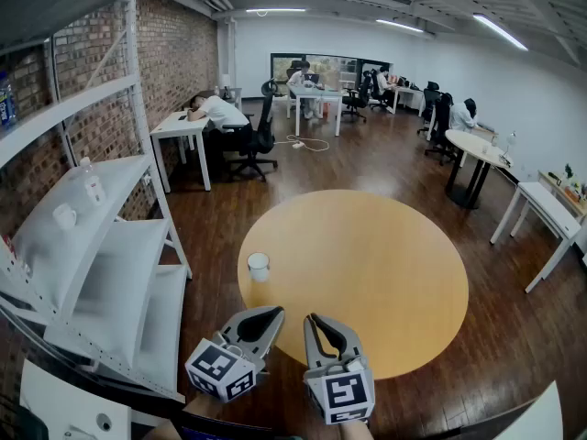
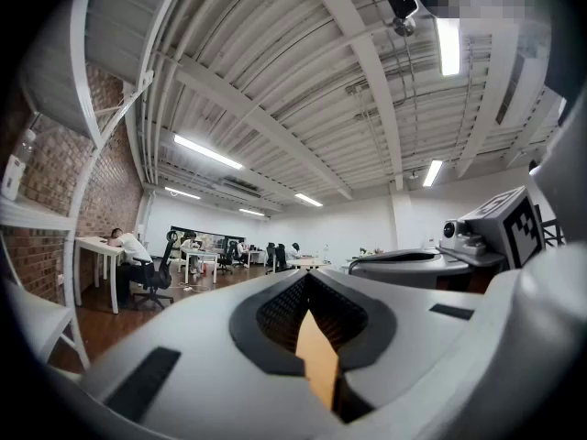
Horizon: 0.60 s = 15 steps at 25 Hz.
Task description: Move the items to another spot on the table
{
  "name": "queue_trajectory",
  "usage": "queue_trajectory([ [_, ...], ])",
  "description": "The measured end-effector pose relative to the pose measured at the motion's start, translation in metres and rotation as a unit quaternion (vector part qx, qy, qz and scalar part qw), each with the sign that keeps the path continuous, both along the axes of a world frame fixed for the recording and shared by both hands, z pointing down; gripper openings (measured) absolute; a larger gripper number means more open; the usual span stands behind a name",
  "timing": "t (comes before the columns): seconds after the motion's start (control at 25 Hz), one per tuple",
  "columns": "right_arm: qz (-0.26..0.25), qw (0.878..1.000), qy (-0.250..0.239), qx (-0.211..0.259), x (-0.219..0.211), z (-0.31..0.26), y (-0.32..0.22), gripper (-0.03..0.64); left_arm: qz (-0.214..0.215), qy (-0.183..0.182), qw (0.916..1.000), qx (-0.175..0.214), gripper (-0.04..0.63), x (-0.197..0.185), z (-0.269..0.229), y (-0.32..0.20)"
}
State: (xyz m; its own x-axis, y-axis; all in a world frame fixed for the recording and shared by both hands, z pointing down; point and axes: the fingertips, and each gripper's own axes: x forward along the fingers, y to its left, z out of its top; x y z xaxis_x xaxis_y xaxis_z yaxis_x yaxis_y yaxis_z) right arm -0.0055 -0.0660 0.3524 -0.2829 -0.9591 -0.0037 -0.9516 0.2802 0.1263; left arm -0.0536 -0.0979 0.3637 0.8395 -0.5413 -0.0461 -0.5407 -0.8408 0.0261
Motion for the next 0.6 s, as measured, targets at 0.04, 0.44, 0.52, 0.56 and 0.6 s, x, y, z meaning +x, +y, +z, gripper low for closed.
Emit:
queue_trajectory([
  [0.04, -0.001, 1.000, -0.003, 0.002, -0.008, 0.000, -0.004, 0.026, 0.002, 0.000, 1.0000, 0.000, 0.006, -0.007, 0.001, -0.002],
  [0.44, -0.034, 0.999, -0.011, -0.005, -0.095, 0.009, -0.049, 0.149, -0.026, 0.006, 0.9996, -0.011, 0.006, -0.087, 0.012, -0.032],
  [0.52, -0.037, 0.999, -0.012, -0.010, -0.107, 0.013, -0.058, 0.149, -0.031, 0.007, 0.9994, -0.012, 0.006, -0.097, 0.014, -0.037],
  [0.56, -0.038, 0.999, -0.013, -0.011, -0.112, 0.015, -0.062, 0.157, -0.031, 0.007, 0.9994, -0.014, 0.006, -0.101, 0.016, -0.039],
  [0.6, -0.039, 0.999, -0.014, -0.014, -0.116, 0.017, -0.066, 0.176, -0.031, 0.006, 0.9994, -0.017, 0.006, -0.104, 0.019, -0.041],
])
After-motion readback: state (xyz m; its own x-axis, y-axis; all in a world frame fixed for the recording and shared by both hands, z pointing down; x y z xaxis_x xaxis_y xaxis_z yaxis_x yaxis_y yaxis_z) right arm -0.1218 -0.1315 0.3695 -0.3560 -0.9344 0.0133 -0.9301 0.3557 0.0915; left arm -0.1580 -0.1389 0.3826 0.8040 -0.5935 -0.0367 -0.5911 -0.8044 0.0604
